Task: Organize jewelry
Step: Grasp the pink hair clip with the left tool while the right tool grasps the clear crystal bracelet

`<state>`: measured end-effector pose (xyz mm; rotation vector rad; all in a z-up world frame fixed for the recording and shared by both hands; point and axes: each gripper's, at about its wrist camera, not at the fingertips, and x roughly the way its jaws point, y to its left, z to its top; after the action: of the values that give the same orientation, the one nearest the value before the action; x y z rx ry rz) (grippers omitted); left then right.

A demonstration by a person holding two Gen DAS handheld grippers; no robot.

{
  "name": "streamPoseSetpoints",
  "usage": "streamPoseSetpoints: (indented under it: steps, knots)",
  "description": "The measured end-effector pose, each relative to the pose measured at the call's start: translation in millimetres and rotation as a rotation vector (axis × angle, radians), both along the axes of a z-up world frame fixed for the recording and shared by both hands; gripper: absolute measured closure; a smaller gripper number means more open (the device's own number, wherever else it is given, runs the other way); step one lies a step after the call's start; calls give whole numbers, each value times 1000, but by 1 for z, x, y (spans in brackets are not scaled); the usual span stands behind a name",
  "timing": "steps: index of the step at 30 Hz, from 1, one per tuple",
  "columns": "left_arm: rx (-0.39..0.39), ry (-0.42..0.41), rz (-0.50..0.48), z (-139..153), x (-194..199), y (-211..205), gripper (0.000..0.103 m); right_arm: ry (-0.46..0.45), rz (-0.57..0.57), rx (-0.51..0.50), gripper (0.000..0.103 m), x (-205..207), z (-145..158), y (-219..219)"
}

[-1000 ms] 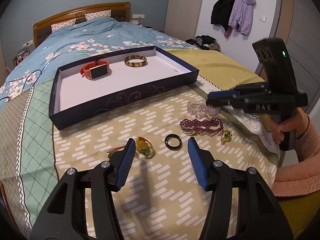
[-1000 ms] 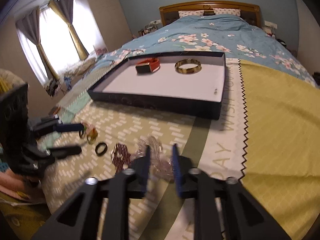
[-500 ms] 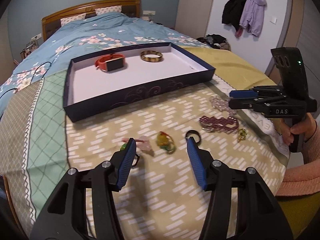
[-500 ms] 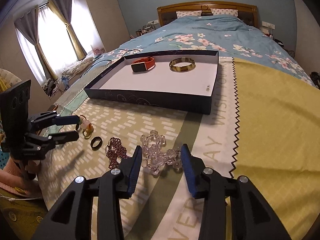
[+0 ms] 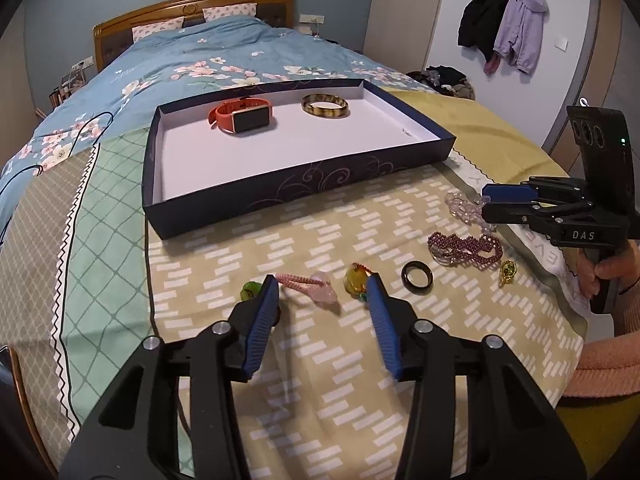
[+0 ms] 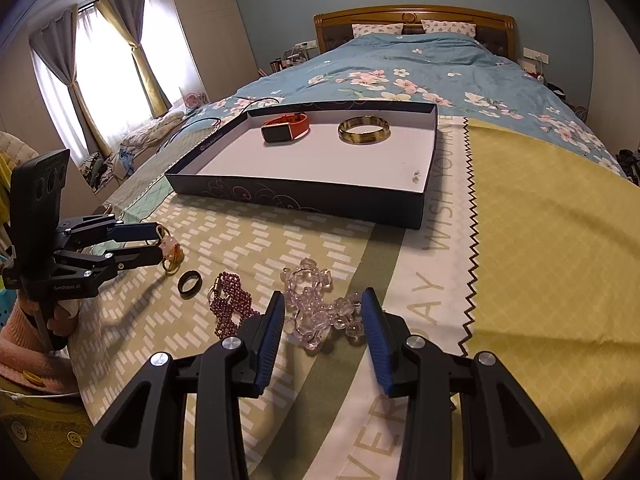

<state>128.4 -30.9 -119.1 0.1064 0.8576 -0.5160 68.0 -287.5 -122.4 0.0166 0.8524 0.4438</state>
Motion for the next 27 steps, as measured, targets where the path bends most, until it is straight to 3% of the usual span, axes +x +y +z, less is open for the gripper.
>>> streamPoseSetpoints:
  steps: [6,16,17,20,25,26,27]
  knots:
    - [4,30,11,-5,5,-2,77,0,0,-15,64,0,0,2]
    - [1,36,30,-6,9,-3,82,-22,-9,-111,60,0,0,14]
    - [0,37,32,-6,9,-3,84,-25,-10,-123,62,-1,0,15]
    - [-1,39,39,-6,10,-3,88,-29,-18,-135,86,-1,-1,15]
    - [-12,26,47,-4,8,-2,89,-37,-26,-93,90,-1,3,10]
    - [-24,16,46,-2,8,-1,89,-41,-32,-80,96,0,5,9]
    - [-30,10,45,-1,7,0,89,-44,-35,-68,96,0,7,7]
